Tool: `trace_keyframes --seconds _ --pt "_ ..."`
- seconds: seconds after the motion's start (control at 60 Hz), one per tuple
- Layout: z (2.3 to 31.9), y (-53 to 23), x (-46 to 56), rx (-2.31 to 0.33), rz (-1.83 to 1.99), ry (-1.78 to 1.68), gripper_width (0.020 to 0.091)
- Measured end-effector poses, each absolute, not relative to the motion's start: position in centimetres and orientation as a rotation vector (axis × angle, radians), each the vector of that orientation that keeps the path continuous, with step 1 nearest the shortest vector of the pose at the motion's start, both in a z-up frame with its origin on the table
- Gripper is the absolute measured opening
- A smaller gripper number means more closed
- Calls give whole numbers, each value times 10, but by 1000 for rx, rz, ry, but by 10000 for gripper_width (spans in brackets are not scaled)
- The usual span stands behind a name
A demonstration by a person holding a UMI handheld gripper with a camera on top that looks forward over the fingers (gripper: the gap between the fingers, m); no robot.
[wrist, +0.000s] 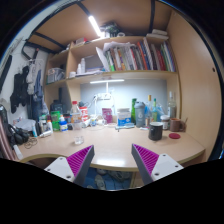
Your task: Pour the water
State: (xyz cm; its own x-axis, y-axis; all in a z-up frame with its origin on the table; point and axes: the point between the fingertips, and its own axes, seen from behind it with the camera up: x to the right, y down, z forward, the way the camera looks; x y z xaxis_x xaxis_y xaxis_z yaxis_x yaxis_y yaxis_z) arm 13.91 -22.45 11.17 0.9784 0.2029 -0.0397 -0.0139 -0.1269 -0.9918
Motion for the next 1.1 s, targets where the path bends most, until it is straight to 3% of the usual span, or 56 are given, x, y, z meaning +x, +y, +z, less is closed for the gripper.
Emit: trace_keyframes --seconds 0.233,0.6,1.1 --pt "96 -184 57 -1694 292 -221 835" --pt "112 -70 -90 -1614 284 -360 850" --pt "103 56 -131 -1655 224 -263 842"
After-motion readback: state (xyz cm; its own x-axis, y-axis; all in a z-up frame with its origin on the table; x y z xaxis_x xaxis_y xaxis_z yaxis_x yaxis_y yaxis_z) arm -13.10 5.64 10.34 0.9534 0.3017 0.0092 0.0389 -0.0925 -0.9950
